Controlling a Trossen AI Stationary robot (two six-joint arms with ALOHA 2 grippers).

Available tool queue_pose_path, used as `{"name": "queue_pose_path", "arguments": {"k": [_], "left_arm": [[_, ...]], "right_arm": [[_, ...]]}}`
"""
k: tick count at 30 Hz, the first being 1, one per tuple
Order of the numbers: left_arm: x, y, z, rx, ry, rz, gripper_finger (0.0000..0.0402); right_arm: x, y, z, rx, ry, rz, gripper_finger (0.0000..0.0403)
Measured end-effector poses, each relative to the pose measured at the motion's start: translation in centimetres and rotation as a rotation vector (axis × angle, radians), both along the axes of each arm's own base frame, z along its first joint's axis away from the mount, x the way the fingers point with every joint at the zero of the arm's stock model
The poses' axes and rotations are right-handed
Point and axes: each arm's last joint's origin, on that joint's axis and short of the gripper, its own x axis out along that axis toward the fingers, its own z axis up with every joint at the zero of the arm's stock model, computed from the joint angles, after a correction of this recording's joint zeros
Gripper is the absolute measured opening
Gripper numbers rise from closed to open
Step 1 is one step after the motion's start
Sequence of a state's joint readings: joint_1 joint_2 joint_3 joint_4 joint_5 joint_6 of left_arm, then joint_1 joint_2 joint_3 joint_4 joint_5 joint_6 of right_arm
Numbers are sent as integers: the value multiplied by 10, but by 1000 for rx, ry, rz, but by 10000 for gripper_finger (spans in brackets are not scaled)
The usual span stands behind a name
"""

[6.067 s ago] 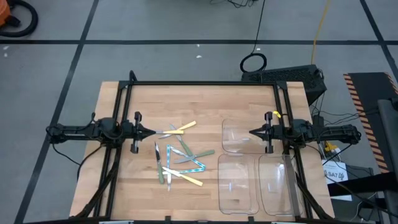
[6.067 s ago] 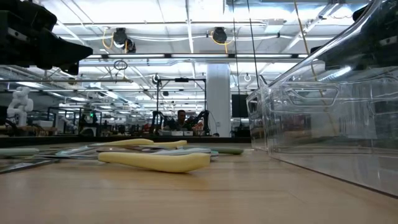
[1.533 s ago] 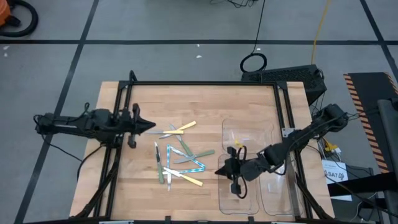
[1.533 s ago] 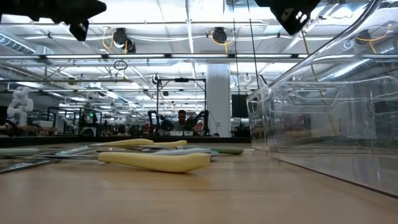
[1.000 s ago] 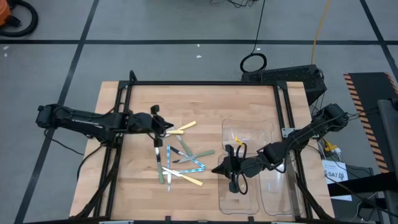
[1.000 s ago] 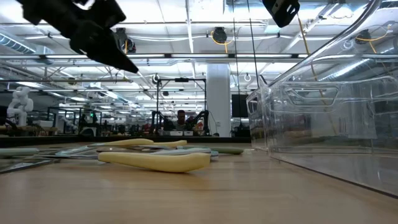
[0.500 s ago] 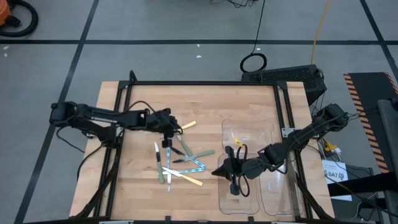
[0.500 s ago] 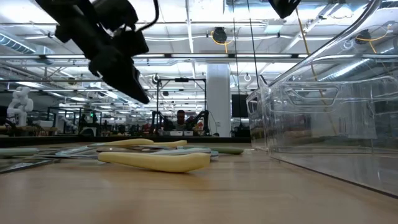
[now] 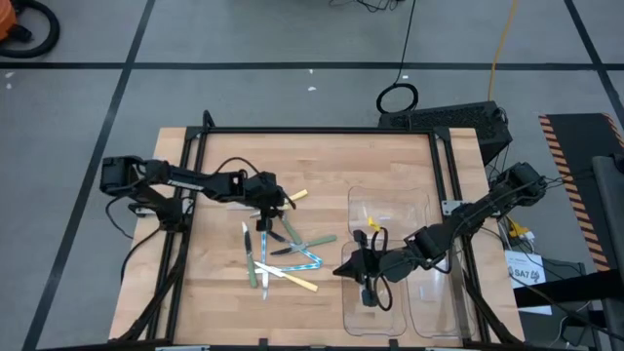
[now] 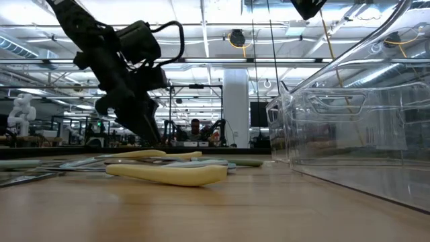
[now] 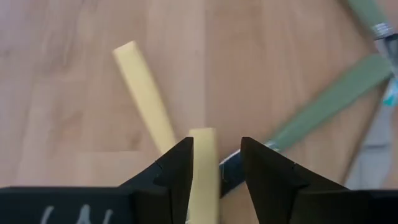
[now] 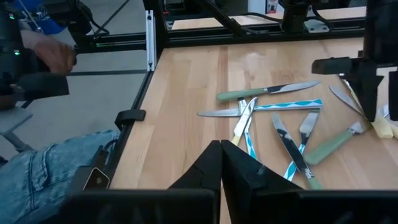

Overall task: Sort silverware by color (type)
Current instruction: Put the yellow knife into the bottom right transparent bin

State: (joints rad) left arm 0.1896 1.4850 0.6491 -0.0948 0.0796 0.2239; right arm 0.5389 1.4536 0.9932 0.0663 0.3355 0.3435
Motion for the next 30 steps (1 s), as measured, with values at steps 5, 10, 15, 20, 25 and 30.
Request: {"name": "queue_pose_path", "arguments": {"k": [5, 10, 15, 20, 25, 30], "left_arm": [[-1, 10, 0, 1, -5, 40, 143], [-2, 14, -4, -8, 18, 58, 143], [-3, 13, -15, -21, 79, 52, 143], [1, 14, -23, -21, 93, 47, 143], [1, 14, -23, -44, 93, 78, 143], [0, 13, -24, -48, 99, 81, 133]], "right_arm": [[-1, -1, -2, -4, 28, -5, 2], [-2, -1, -4, 8, 49, -17, 2], [-2, -1, -3, 16, 39, -17, 2], [-2, -1, -3, 15, 36, -16, 2], [-2, -1, -3, -18, 30, 1, 2], [-1, -1, -2, -23, 26, 4, 2]]}}
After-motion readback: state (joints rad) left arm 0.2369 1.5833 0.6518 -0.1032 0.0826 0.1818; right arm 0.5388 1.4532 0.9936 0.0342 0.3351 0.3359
